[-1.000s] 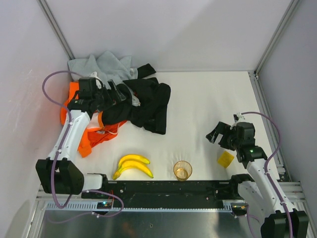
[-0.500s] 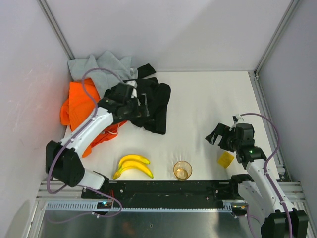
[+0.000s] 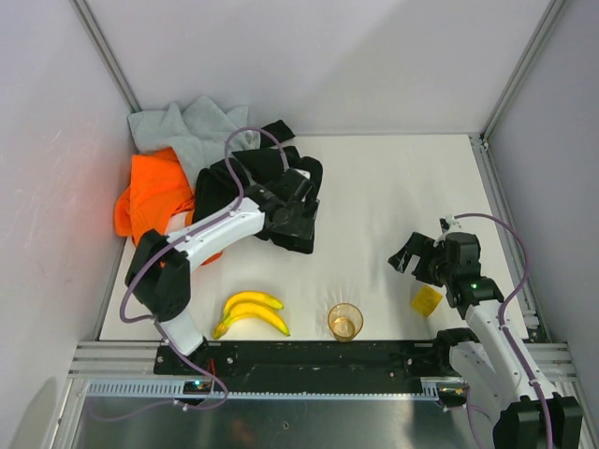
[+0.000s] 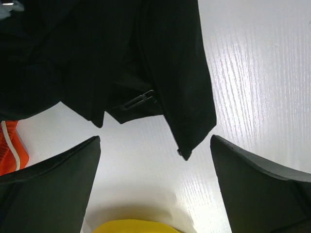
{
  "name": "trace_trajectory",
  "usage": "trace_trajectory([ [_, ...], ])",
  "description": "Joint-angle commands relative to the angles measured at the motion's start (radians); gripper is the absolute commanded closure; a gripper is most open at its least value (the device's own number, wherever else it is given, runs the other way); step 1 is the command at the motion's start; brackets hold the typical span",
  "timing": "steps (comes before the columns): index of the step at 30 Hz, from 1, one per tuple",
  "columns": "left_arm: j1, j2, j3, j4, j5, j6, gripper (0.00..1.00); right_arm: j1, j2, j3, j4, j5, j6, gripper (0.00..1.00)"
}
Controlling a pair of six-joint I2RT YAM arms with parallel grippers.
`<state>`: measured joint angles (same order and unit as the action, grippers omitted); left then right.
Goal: Pick out a specific cloth from the pile
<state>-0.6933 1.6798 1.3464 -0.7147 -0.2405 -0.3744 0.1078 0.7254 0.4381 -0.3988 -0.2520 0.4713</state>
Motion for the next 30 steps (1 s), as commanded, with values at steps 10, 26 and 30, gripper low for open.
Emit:
trace_trajectory([
  [10,-0.017,0.192,0.137,-0.008,-0.103,0.051,0.00,0.006,0.008,-0.001,0.020,-0.005,0.003,0.01],
  [26,-0.014,0.466,0.201,-0.003,-0.093,0.065,0.43,0.006,0.036,-0.001,0.036,-0.006,-0.008,0.01],
  [30,-0.008,0.478,0.185,0.010,-0.059,0.059,0.75,0.005,0.039,-0.001,0.036,-0.007,-0.009,0.01],
])
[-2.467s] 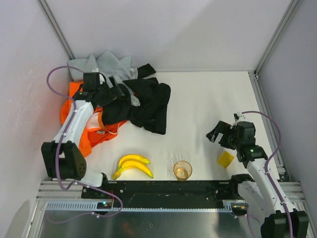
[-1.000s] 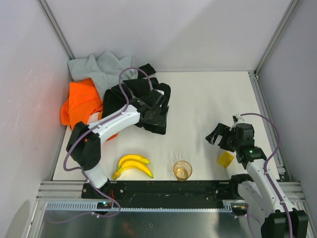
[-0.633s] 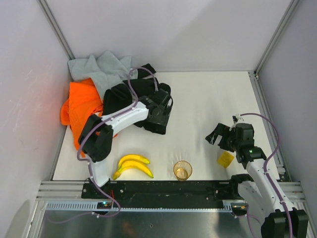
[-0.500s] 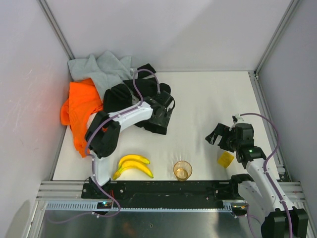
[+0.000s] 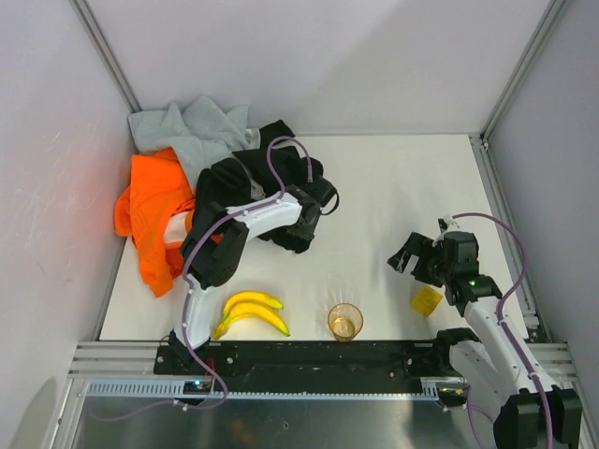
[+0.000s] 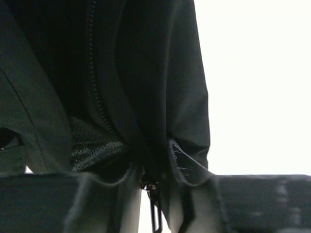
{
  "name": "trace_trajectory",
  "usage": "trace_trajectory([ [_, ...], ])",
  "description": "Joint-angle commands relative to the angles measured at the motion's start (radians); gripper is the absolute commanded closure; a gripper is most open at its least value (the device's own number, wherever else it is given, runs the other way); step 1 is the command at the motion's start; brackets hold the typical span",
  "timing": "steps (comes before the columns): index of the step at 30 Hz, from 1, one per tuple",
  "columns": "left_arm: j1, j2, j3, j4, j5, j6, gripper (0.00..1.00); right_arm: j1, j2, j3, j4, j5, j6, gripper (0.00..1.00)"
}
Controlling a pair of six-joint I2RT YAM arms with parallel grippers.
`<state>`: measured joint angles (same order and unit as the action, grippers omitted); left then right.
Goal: Pick out a specific cloth from the pile
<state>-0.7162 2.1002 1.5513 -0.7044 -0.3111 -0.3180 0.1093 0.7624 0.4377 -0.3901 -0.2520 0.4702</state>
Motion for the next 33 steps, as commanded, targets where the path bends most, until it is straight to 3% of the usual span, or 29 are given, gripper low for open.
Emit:
trace_trajectory([
  [1,0.017,0.053,-0.025,0.005,0.017,0.002,0.85,0.004,0.002,-0.001,0.027,-0.006,-0.008,0.01],
  [3,0.024,0.040,-0.030,0.009,0.025,0.002,0.96,0.004,0.002,-0.001,0.026,-0.006,-0.008,0.01],
  [5,0.032,0.021,-0.031,0.011,0.034,0.007,0.98,0.004,0.002,-0.001,0.027,-0.006,-0.008,0.01],
  [14,0.093,-0.157,-0.011,0.010,0.116,0.024,0.99,0.003,0.006,-0.001,0.036,-0.010,-0.005,0.01],
  [23,0.261,-0.389,0.123,0.001,0.217,0.064,0.99,0.004,0.015,-0.001,0.044,-0.014,-0.007,0.01],
  [28,0.397,-0.467,0.250,-0.012,0.136,0.093,0.99,0.004,0.019,-0.001,0.042,-0.012,-0.010,0.01],
  [33,0.489,-0.514,0.277,-0.017,-0.018,0.096,0.99,0.003,0.020,-0.001,0.045,-0.013,-0.010,0.01],
])
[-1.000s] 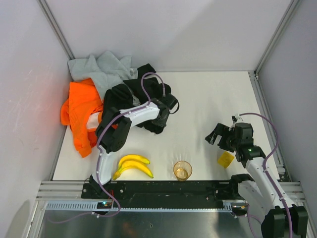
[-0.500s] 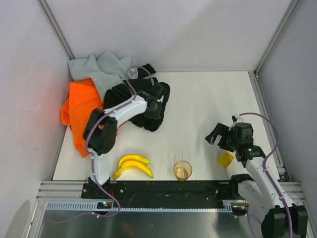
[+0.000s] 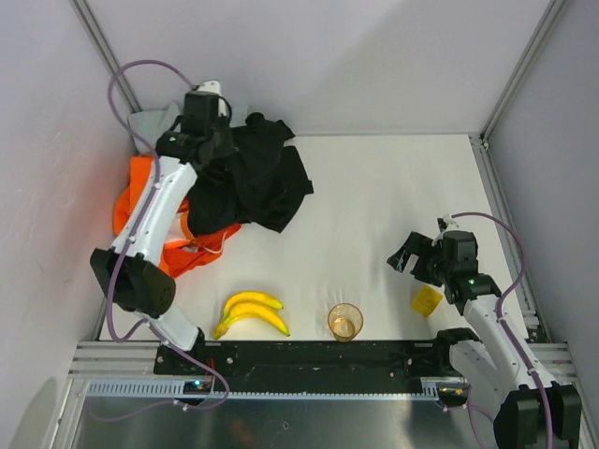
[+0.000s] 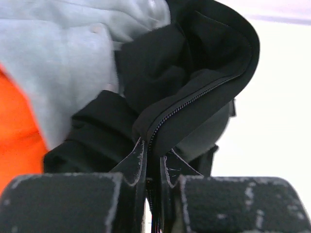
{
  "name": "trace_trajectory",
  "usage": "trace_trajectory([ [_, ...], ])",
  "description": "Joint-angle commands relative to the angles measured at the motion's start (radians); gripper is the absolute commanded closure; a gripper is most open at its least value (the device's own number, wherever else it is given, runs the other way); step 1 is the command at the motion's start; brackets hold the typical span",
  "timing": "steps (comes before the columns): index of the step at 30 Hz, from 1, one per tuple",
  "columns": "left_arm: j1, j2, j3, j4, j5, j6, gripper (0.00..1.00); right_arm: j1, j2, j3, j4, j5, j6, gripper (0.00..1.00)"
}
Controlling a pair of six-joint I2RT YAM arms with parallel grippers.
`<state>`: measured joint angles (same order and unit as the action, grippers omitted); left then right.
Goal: Pick out a specific cloth from the pile
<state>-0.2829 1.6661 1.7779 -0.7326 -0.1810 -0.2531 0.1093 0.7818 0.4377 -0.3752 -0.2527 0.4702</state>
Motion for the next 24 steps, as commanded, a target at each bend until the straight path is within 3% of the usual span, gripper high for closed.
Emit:
trace_trajectory([
  [1,0.069,-0.085,0.043,0.012,-0.165,0.032,0.99,0.004,0.003,-0.001,0.031,-0.013,-0.009,0.01],
  [12,0.177,0.009,-0.165,0.012,-0.169,-0.038,0.99,0.004,0.020,-0.001,0.052,-0.025,-0.004,0.01],
  [18,0.219,0.163,-0.257,0.018,-0.060,-0.123,0.99,0.004,0.040,-0.001,0.064,-0.026,-0.002,0.01],
  [24,0.274,0.375,-0.182,0.019,0.100,-0.180,0.99,0.006,0.066,-0.001,0.091,-0.030,0.005,0.01],
])
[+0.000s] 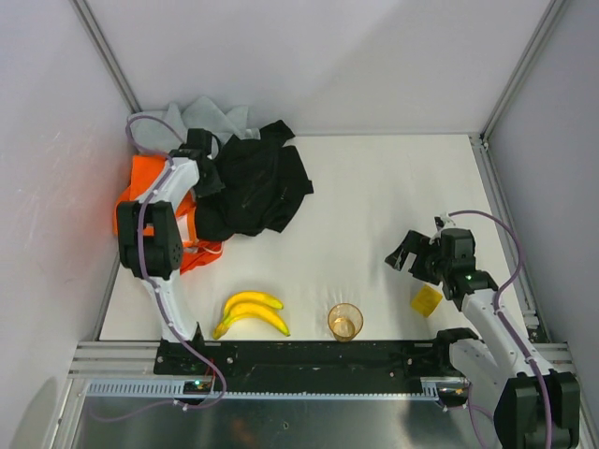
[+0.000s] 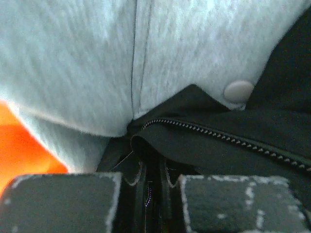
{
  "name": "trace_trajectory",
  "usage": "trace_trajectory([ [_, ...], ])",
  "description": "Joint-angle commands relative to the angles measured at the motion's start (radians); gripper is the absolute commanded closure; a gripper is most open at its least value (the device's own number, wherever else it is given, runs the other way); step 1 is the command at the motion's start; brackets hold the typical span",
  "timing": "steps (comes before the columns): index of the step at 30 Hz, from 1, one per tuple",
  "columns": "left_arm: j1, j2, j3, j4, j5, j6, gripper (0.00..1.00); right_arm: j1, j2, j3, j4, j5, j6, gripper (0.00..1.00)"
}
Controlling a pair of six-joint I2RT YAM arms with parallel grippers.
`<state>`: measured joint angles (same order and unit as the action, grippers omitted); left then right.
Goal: Pick out a specific cloth from the pile
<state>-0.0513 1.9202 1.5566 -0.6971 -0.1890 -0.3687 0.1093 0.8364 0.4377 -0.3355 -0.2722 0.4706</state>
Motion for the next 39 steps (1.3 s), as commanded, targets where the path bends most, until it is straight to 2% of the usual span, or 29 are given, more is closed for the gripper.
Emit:
trace_trajectory([
  [1,0.045,0.154,0.066,-0.017,0.118,-0.069,0.99,0.006,0.016,-0.001,0.055,-0.011,0.006,0.01],
  [12,0.048,0.457,0.273,-0.020,0.243,-0.069,0.99,0.006,0.016,-0.001,0.051,-0.009,0.004,0.01],
  [16,0.048,0.492,0.313,-0.024,0.275,-0.055,0.99,0.005,-0.011,-0.001,0.034,-0.009,0.008,0.01],
  [19,0.048,0.463,0.301,-0.024,0.308,-0.048,0.96,0.007,-0.036,-0.001,0.017,-0.005,0.011,0.01],
  [23,0.048,0.346,0.244,-0.023,0.338,-0.035,0.81,0.007,-0.059,-0.001,-0.002,-0.006,0.018,0.01],
  [30,0.048,0.084,0.121,-0.021,0.428,-0.010,0.29,0.011,-0.071,0.000,-0.005,-0.016,0.045,0.01],
  [32,0.048,0.008,0.082,-0.022,0.437,-0.008,0.17,0.018,-0.071,-0.001,-0.001,-0.018,0.056,0.01],
  [35,0.048,-0.105,0.027,-0.023,0.444,-0.005,0.06,0.037,-0.067,-0.001,0.002,-0.016,0.072,0.01],
  [39,0.048,-0.246,-0.047,-0.024,0.459,0.002,0.01,0.079,-0.057,-0.001,0.007,0.001,0.097,0.01],
])
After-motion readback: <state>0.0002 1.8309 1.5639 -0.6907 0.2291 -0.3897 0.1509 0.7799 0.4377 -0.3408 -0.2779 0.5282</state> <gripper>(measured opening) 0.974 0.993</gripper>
